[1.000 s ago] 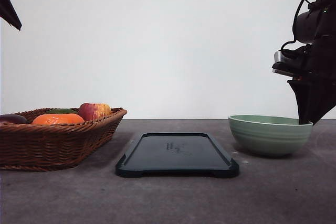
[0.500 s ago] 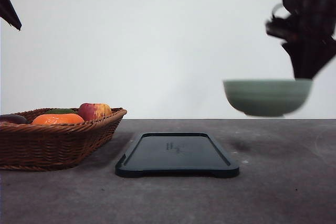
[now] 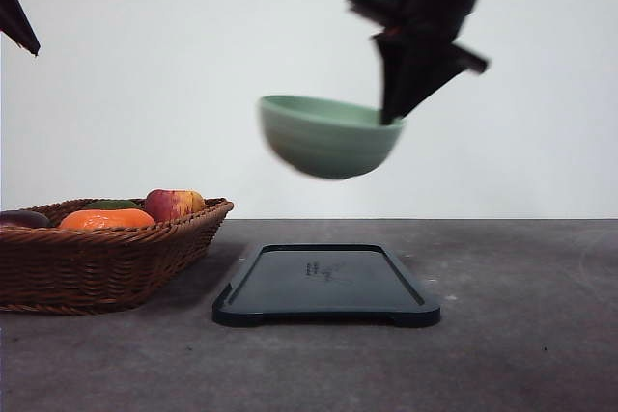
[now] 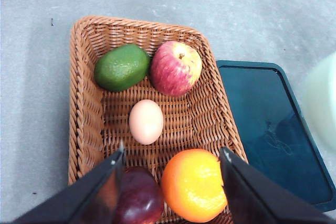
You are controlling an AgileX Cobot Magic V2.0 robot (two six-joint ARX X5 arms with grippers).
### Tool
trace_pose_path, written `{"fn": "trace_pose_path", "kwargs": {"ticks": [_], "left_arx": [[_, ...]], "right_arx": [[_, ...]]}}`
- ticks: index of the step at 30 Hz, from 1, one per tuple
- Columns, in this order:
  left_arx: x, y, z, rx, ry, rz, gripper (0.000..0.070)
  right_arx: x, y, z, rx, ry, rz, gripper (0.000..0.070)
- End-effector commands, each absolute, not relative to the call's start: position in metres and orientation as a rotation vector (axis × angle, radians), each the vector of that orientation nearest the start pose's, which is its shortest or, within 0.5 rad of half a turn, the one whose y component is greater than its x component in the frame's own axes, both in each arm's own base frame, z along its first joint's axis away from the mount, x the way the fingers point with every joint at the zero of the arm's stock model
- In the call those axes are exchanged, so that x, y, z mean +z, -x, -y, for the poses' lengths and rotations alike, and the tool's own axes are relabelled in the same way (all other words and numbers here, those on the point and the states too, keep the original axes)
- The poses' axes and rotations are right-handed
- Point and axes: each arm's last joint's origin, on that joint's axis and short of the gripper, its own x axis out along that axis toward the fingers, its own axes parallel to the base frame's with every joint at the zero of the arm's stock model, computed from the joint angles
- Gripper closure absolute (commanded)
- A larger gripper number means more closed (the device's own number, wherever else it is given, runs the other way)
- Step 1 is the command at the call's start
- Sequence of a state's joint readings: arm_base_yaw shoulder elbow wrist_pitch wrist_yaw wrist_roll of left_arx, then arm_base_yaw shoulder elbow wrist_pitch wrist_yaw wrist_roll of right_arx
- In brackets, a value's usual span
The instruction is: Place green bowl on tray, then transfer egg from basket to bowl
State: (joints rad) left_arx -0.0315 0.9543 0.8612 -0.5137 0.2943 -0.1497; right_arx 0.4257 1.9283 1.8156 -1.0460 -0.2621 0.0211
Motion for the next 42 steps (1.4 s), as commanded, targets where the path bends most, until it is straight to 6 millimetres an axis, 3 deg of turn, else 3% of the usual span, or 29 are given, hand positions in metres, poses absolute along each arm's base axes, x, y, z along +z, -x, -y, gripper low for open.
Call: {"fn": "trace_pose_path", "kwargs": {"ticks": [1, 6, 11, 35, 37, 40, 42], "left_arx": [[0.308, -0.196, 0.015, -0.283, 0.216, -0.599, 0.0349], [0.308, -0.196, 0.015, -0.283, 0.216, -0.599, 0.0349], [0.308, -0.196, 0.015, -0.283, 0.215, -0.599, 0.0349], [0.308, -0.196, 0.015, -0.283, 0.216, -0.600, 0.0349], [0.308, -0.196, 0.015, -0.282, 0.216, -0.601, 0.0349], [0.308, -0.196, 0.015, -0.282, 0.216, -0.602, 0.0349], [0.308, -0.196, 0.015, -0.282, 0.216, -0.602, 0.0349]], "right_arx": [[0.280, -0.373, -0.179, 0.579, 0.064, -1.216, 0.0700], [0.251, -0.382, -0.189, 0.573, 0.078, -1.282, 0.0700], [0.236, -0.388, -0.191, 0.558, 0.089, -1.309, 0.0700], [0.218, -0.393, -0.197, 0.509, 0.137, -1.318, 0.0685], [0.218, -0.393, -0.198, 0.511, 0.138, -1.318, 0.0643], [0.219, -0.393, -0.198, 0.512, 0.137, -1.317, 0.0490], [0.220, -0.392, -0.198, 0.512, 0.136, -1.316, 0.0440]]}}
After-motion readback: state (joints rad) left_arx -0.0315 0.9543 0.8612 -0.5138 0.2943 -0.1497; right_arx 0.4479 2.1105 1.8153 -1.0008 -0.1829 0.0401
